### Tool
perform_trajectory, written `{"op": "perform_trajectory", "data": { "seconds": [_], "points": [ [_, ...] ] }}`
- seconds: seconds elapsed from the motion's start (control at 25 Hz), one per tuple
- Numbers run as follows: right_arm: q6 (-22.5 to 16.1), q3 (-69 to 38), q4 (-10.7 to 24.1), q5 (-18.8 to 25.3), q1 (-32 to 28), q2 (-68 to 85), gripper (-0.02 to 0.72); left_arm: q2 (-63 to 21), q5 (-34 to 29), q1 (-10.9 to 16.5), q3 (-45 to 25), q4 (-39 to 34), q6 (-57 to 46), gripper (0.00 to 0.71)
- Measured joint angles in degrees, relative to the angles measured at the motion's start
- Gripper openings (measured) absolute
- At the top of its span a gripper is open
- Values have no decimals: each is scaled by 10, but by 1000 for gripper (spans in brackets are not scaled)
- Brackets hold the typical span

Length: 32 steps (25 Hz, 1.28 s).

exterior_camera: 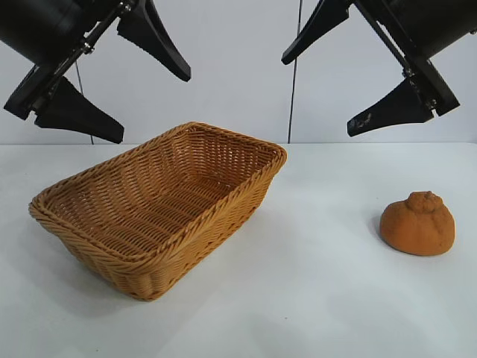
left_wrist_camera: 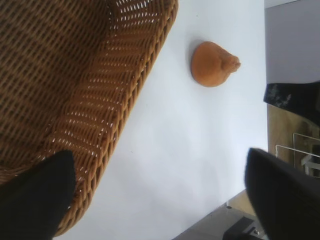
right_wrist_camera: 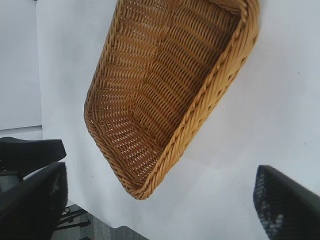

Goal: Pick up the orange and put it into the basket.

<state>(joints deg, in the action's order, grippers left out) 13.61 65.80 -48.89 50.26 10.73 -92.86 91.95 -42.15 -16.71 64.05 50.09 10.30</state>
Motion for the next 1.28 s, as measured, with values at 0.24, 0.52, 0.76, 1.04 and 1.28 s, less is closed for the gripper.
{"op": "perform_trajectory", "data": {
  "seconds": [0.24,0.52,0.76,1.04,1.28],
  "points": [
    [1,0,2,-11,0,0,694,0,1,0,0,0,0,651],
    [2,0,3,-14,0,0,694,0,10,2,0,1,0,651],
    [2,0,4,-14,0,0,694,-23,-25,30,0,-48,-52,651],
    [3,0,5,-14,0,0,694,-96,-81,14,0,-256,-320,651],
    [3,0,5,-14,0,0,694,-101,-96,-43,0,-395,-556,651]
  ]
}}
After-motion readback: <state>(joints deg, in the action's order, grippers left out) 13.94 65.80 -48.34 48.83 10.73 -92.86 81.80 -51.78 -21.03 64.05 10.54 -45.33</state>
